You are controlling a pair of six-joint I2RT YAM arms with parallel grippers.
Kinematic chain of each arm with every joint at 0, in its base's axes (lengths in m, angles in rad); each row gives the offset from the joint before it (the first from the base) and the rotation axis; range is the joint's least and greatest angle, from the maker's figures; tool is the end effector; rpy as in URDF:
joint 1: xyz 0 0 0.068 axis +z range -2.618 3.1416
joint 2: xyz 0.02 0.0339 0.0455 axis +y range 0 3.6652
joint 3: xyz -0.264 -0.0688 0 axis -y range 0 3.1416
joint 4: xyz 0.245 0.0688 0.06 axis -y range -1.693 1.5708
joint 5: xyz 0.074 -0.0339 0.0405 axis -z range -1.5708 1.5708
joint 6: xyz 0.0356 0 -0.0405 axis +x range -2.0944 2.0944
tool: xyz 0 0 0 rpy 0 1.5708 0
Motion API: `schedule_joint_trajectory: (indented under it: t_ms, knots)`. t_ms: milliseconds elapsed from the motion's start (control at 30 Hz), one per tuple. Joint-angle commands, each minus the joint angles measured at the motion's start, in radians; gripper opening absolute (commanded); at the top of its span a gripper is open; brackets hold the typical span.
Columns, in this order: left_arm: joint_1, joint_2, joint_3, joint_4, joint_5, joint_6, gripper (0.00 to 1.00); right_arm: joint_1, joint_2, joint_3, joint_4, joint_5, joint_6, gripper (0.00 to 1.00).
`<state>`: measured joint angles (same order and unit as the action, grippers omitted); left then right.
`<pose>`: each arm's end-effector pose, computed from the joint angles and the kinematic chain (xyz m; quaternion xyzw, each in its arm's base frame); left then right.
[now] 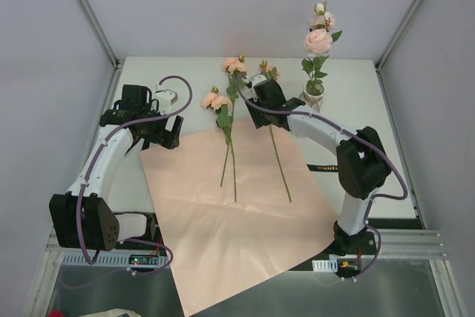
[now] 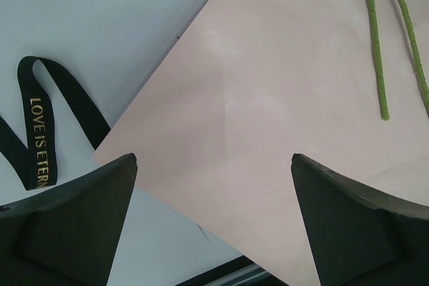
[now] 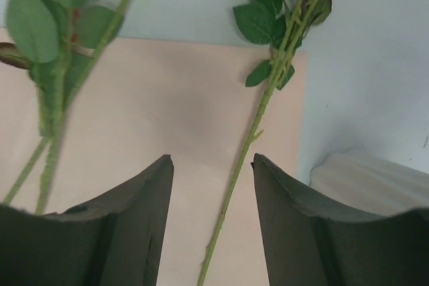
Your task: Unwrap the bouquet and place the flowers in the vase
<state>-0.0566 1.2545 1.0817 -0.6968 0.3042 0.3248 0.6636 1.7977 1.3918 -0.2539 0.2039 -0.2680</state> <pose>0.2582 -0.0253 0.2989 0.2271 0.9016 -0.0956 0.3555 0.3307 0.2494 0.2624 -0.3612 0.8183 -0.0036 0.4471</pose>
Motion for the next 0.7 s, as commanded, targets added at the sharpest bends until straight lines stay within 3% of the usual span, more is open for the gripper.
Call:
schedule_joint_trajectory:
  t_ms: [0, 667]
  knots:
    - [0.014, -0.03, 0.0, -0.018, -0.013, 0.011, 0.99, -0.051, 0.04, 0.044, -0.027, 0.014, 0.067, 0.53]
    - [0.014, -0.029, -0.011, -0.017, -0.025, 0.034, 0.99, -0.108, 0.255, 0.112, -0.013, 0.023, 0.115, 0.48]
